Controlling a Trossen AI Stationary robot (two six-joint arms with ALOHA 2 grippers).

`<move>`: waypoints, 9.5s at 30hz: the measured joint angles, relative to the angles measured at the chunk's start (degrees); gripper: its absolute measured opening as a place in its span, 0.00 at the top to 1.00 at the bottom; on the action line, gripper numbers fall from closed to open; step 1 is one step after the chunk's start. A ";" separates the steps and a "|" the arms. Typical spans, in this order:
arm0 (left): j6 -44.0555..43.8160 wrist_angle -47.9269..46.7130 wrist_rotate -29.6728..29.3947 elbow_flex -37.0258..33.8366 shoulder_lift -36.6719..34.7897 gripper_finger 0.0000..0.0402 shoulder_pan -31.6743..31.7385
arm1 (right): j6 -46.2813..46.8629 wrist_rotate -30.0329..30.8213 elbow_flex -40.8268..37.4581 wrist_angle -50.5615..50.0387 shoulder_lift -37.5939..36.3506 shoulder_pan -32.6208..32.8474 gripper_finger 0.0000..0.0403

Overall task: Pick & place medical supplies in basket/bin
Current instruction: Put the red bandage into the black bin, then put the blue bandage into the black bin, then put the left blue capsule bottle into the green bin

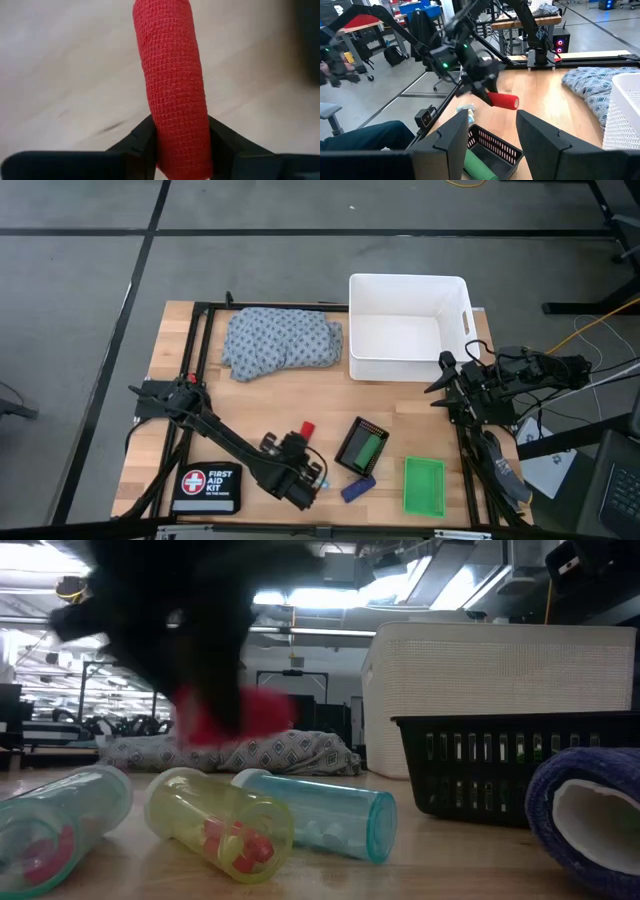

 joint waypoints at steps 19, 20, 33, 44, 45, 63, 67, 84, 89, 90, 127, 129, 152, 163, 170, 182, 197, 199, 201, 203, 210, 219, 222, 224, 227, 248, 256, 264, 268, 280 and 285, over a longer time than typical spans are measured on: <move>32.69 29.92 7.39 9.46 3.26 0.74 12.92 | 0.00 -0.07 0.00 0.01 0.00 0.01 0.59; 33.05 29.96 8.35 9.46 3.77 0.74 13.53 | 0.00 -0.16 0.00 -0.05 0.02 0.00 0.59; 31.43 31.32 15.29 9.44 6.49 0.72 14.27 | 0.00 -0.20 0.00 -0.08 0.02 0.02 0.59; 31.16 31.43 10.81 9.46 6.49 0.58 11.12 | 0.00 -0.22 0.00 -0.07 0.02 0.02 0.59; 31.44 31.43 10.74 9.46 6.49 0.56 11.12 | 0.00 -0.21 0.00 -0.06 0.02 0.00 0.59; 38.21 41.81 10.66 9.46 6.40 0.40 10.03 | 0.51 -1.80 0.00 -0.07 0.02 0.02 0.59; 41.75 44.87 11.07 9.46 6.40 0.42 8.17 | 0.92 -1.90 0.00 -0.07 0.02 0.00 0.59; 32.00 42.83 7.84 9.48 6.80 0.46 0.22 | 1.51 -3.21 0.00 -0.08 0.02 -0.01 0.59; 29.46 42.54 9.69 9.47 9.16 0.43 0.35 | 1.51 -3.21 0.00 -0.07 0.02 0.02 0.59; 29.16 42.66 10.08 9.48 9.68 0.43 0.49 | 1.51 -3.21 0.00 -0.15 0.02 0.02 0.59; 30.81 44.35 17.50 9.48 14.03 0.76 1.33 | 1.77 -3.17 0.00 -1.07 0.04 0.01 0.59; 31.08 45.08 17.82 9.48 14.03 0.80 1.37 | 1.75 -3.17 0.00 -1.07 0.04 0.00 0.59; 32.21 36.62 -4.00 23.03 13.64 0.85 0.77 | 2.60 -3.19 0.00 -1.07 0.04 -0.01 0.59; 21.00 19.92 -8.89 22.93 13.70 0.85 3.05 | 2.80 -3.17 0.00 -1.07 0.04 -0.01 0.59; 22.01 20.39 -7.01 22.93 13.89 0.85 4.25 | 2.78 -3.19 0.00 -1.07 0.04 0.02 0.59; 21.96 19.91 -6.92 22.93 13.97 0.62 4.62 | 2.78 -3.21 0.00 -1.07 0.04 0.00 0.59; 30.82 21.79 -11.12 22.93 13.85 0.44 3.30 | 2.79 -7.52 0.00 -0.76 0.10 0.01 0.59; 33.92 22.51 -13.06 22.93 13.51 0.44 2.63 | 3.29 -9.42 -0.59 2.48 0.78 0.00 0.59; 37.94 22.17 -14.18 22.93 12.80 0.45 1.72 | 4.33 -12.78 -2.66 8.13 1.89 0.13 0.59; 41.73 22.03 -13.97 22.95 11.98 0.46 1.19 | 4.41 -14.42 -5.04 16.68 3.99 0.38 0.59; 52.50 18.82 -17.43 22.95 9.79 0.50 -1.99 | 2.13 -13.16 -7.38 32.79 16.02 0.54 0.59; 35.79 -4.84 -17.92 21.37 9.52 0.53 -6.67 | 2.14 -8.96 -0.02 37.80 36.20 0.54 0.59; 34.21 -4.50 -13.63 19.17 9.63 0.53 -8.53 | 1.67 -8.98 2.62 39.86 42.35 0.54 0.59; 33.87 -1.56 -10.72 17.49 9.64 0.53 -9.54 | 1.66 -8.99 4.67 39.81 45.93 0.54 0.59; 34.33 2.03 -8.15 15.85 9.55 0.53 -11.09 | 1.47 -10.00 7.92 39.87 50.24 0.74 0.59; 60.51 -11.12 14.39 17.37 9.16 0.54 -7.73 | -1.70 -7.04 16.33 36.66 55.32 7.84 0.59; 68.24 -10.82 19.28 17.37 9.18 0.54 -6.22 | -1.61 -6.30 16.33 36.83 55.32 10.00 0.59; 76.07 -8.71 20.24 16.83 9.25 0.54 -5.33 | -1.53 -5.51 16.33 36.81 55.32 11.47 0.59; 79.28 -8.66 19.84 16.83 9.25 0.54 -4.99 | -1.55 -5.51 16.33 36.81 55.32 11.84 0.59; 83.25 -4.75 22.77 16.83 9.93 0.54 -3.55 | -1.55 -5.60 16.33 36.80 55.32 11.84 0.59; 83.87 -5.23 24.68 16.83 12.15 0.54 -3.56 | -1.55 -5.96 16.33 36.62 55.32 11.84 0.59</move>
